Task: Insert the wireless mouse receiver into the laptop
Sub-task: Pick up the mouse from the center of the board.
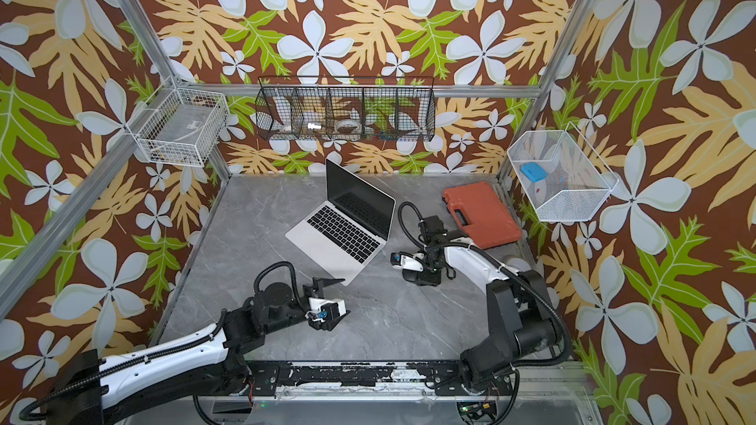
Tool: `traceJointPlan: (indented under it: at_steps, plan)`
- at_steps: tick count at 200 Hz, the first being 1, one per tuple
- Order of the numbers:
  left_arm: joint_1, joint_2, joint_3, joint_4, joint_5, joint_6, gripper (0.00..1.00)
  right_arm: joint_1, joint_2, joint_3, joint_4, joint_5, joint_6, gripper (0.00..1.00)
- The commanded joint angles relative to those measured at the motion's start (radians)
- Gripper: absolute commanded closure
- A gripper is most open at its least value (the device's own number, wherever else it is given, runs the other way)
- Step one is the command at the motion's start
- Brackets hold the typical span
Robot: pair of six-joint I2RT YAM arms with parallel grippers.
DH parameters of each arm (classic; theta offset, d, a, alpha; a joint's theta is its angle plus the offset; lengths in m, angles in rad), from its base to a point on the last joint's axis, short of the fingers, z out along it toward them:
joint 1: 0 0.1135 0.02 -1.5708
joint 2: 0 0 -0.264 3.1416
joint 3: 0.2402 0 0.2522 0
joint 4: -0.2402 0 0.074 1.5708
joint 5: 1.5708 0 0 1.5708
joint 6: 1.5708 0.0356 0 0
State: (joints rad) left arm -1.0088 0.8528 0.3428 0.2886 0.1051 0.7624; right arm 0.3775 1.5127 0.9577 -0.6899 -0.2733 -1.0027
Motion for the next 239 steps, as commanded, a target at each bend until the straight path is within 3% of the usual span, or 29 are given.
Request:
traceJointPlan:
  at_steps: [1,42,83,108,136,157,208,239]
  plan:
    - [-0.06,-0.002,-0.011,0.043,-0.064,0.115,0.23,0.077,-0.013,0.006,-0.063,-0.178,0.092,0.55]
    - [-0.084,0.027,0.005,0.061,-0.073,0.187,0.26,0.199,-0.014,0.059,-0.154,-0.358,0.113,0.54]
    - [-0.117,0.109,0.052,0.077,-0.065,0.242,0.25,0.234,0.003,0.118,-0.22,-0.503,0.087,0.54]
    - [-0.117,0.154,0.073,0.089,-0.061,0.253,0.25,0.252,0.019,0.153,-0.265,-0.515,0.067,0.54]
    - [-0.118,0.208,0.103,0.07,-0.052,0.26,0.39,0.259,0.029,0.177,-0.304,-0.53,0.052,0.55]
    - [-0.117,0.236,0.111,0.058,-0.059,0.28,0.43,0.261,0.022,0.176,-0.308,-0.528,0.052,0.55]
    - [-0.12,0.284,0.122,0.051,-0.074,0.319,0.44,0.26,0.025,0.18,-0.321,-0.551,0.049,0.56]
    - [-0.133,0.294,0.116,0.077,-0.076,0.321,0.55,0.259,0.031,0.185,-0.329,-0.561,0.045,0.56]
